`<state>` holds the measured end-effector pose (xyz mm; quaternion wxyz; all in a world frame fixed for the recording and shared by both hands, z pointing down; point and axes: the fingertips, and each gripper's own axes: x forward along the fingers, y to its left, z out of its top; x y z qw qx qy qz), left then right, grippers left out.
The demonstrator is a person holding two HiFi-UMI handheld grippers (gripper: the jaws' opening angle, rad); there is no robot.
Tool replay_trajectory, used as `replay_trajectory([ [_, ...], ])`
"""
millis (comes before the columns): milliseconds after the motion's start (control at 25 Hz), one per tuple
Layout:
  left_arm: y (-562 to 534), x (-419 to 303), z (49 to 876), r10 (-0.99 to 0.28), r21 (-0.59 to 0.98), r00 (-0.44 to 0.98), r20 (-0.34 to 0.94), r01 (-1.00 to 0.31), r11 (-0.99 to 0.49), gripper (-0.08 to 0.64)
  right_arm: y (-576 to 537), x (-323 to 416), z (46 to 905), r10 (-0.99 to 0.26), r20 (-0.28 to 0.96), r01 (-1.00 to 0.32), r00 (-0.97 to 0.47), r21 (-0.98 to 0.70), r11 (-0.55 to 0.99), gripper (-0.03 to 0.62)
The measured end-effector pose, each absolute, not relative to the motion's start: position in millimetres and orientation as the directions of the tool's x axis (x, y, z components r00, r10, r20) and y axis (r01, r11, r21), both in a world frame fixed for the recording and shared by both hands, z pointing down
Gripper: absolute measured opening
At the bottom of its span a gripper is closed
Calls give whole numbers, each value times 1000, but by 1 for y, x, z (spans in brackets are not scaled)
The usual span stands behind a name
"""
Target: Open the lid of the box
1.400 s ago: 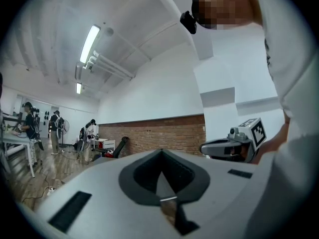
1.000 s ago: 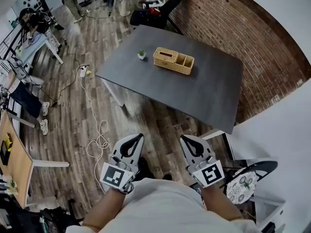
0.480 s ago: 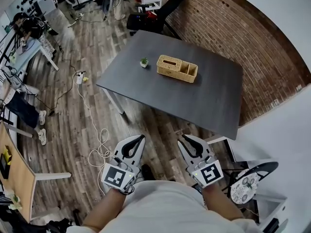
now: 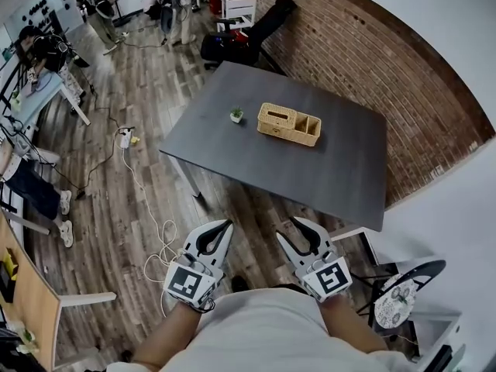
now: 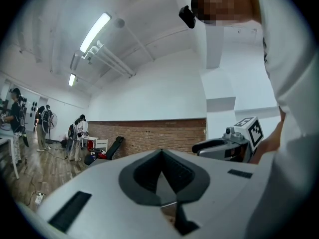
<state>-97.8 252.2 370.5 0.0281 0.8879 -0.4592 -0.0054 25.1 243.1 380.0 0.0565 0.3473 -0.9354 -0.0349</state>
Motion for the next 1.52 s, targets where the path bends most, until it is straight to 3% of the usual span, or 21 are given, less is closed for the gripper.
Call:
replay_trajectory([
  [880,198,-139,374,-869,40,494,29,-869,-492,12,172,-29,390,-555,81,-550,-828,78,832,186],
  [1520,56,-65,389,-842,69,536,59,-844,-533,12,41,30,402,-516,128,-514,-847,49,856,186],
])
